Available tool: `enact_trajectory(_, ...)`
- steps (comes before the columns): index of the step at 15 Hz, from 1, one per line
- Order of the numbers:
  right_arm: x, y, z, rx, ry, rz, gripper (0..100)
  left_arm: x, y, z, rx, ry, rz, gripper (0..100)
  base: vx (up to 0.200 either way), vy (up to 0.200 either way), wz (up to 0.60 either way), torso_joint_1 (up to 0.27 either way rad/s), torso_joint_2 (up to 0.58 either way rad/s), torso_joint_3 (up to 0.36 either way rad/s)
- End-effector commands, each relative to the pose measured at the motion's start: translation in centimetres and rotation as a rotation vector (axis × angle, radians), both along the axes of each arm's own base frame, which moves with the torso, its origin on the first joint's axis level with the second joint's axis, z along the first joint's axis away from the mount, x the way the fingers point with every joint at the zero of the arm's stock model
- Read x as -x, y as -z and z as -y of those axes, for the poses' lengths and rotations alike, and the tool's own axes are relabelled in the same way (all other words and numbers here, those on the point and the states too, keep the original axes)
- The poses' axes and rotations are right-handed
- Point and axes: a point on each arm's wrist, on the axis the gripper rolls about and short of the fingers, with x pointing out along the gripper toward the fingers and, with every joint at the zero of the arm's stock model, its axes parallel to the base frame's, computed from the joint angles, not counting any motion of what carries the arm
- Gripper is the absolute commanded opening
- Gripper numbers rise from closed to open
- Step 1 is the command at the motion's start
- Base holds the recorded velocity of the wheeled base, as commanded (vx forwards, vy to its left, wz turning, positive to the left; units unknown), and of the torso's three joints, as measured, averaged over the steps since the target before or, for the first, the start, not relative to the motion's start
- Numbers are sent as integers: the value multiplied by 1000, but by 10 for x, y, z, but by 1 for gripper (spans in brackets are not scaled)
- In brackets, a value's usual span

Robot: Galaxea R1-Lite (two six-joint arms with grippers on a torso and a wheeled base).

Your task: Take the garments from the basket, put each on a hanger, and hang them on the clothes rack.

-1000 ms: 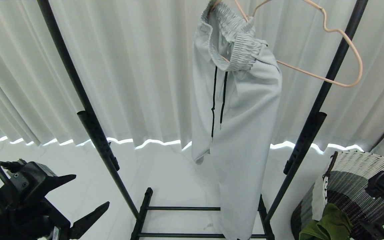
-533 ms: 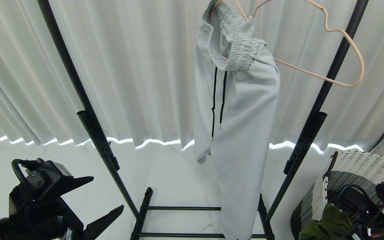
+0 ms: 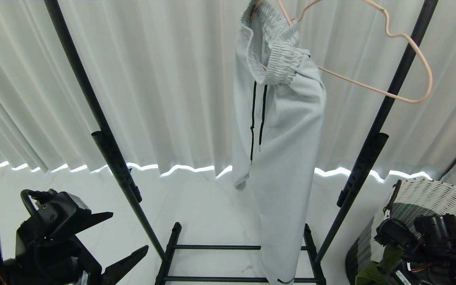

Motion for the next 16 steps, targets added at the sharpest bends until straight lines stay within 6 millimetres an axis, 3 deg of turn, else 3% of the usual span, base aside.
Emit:
enact_trajectory(1,-2,10,0,7,1,-40,100,-1,1,1,-2,3,-8,100,0,0,0,0,0,0)
enact_trajectory(8,-4,5,2,4,16,5,100,-1,1,1,-2,5,-10,100,0,0,0,0,0,0)
enact_trajectory(9,-4,5,2,5,17,5,0,-1,1,1,-2,5,-8,100,0,0,0,0,0,0)
enact_trajectory(12,-4,4,4,29,40,15,0,-1,2,1,-2,5,-10,100,0,0,0,0,0,0)
enact_trajectory(16,3,-15,4,23,41,92,0,2,4,0,-4,5,-17,100,0,0,0,0,0,0)
